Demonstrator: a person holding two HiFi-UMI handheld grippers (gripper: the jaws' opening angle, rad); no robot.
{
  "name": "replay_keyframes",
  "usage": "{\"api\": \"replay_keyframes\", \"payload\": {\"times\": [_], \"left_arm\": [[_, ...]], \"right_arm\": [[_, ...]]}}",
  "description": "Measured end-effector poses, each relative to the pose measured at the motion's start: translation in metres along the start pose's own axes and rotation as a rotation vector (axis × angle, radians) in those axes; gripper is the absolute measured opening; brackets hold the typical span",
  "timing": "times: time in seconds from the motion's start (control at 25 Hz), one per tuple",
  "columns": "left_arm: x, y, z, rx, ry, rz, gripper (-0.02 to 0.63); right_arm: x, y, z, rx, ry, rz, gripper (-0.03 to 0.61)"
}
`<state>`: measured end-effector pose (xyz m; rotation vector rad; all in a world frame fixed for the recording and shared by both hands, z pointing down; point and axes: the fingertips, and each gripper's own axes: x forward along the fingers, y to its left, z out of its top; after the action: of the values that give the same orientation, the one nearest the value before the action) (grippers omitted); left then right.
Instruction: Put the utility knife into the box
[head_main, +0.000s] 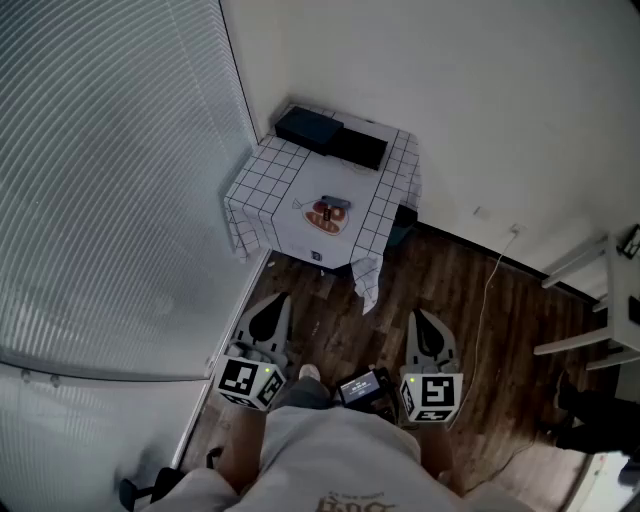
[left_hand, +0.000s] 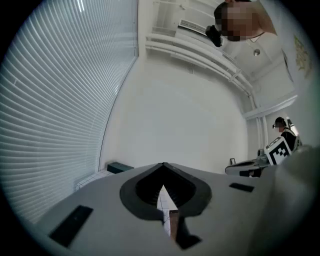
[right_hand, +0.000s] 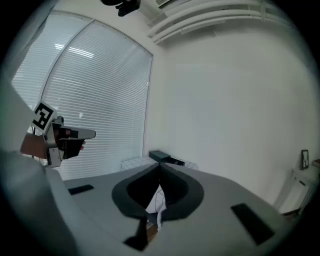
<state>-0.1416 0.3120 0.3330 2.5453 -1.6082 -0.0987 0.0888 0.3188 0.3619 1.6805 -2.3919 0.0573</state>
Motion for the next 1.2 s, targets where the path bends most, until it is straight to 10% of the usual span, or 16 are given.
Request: {"api": "replay_keyframes", "payload": {"times": [0.48, 1.2], "left_arm": [[0.003, -0.024, -0.003, 0.156, 0.011, -0.042, 0.008], [0.073, 0.028, -0.012, 0.143, 0.046, 0.004, 0.008]], "right_arm": [[-0.009, -0.018, -0.002, 0.021, -0.021, -0.018, 0.006], [0.069, -0.035, 0.009, 0.019, -0.017, -0.023, 0.006]]}}
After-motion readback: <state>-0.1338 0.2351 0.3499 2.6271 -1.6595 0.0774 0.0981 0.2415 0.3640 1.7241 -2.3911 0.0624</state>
